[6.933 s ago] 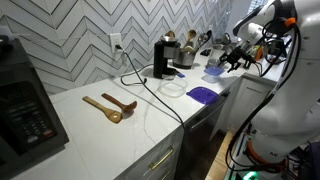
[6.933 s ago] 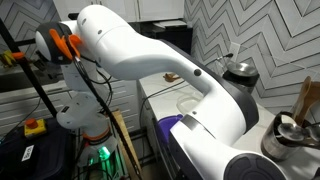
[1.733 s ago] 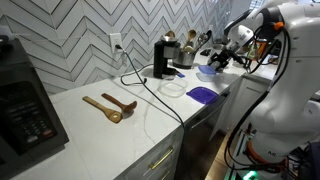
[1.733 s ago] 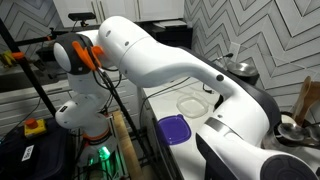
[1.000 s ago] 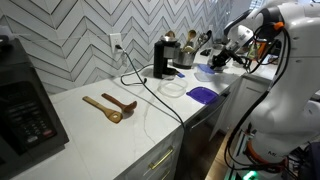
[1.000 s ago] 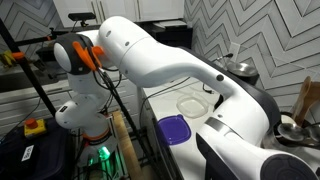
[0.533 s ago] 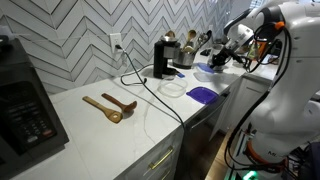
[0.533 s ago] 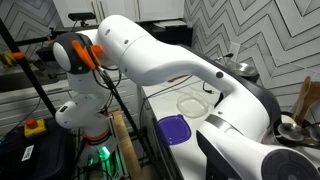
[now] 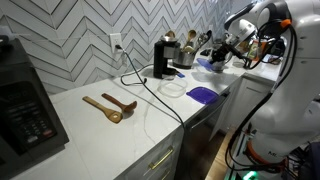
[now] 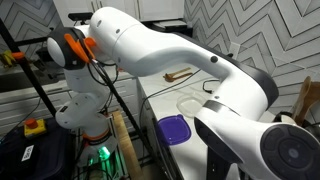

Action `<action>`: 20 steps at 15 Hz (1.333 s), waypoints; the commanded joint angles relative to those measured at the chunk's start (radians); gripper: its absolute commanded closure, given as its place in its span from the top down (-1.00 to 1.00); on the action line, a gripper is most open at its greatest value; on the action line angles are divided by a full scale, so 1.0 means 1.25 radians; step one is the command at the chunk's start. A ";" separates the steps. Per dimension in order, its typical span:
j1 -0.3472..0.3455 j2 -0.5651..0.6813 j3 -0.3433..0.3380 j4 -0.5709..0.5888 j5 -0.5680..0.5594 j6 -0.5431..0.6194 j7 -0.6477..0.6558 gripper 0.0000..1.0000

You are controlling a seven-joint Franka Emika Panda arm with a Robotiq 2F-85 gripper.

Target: Remove the light blue lid from the lunchbox, pick up the lunchbox on the right and then put in inside the other lunchbox on the left

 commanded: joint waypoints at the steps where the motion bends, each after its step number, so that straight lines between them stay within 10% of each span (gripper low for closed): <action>1: 0.025 -0.072 -0.029 -0.066 -0.062 0.027 0.086 -0.96; 12: 0.018 -0.123 -0.131 -0.164 -0.331 0.109 0.386 -0.96; 20: 0.008 -0.044 -0.135 -0.167 -0.291 0.131 0.405 -0.96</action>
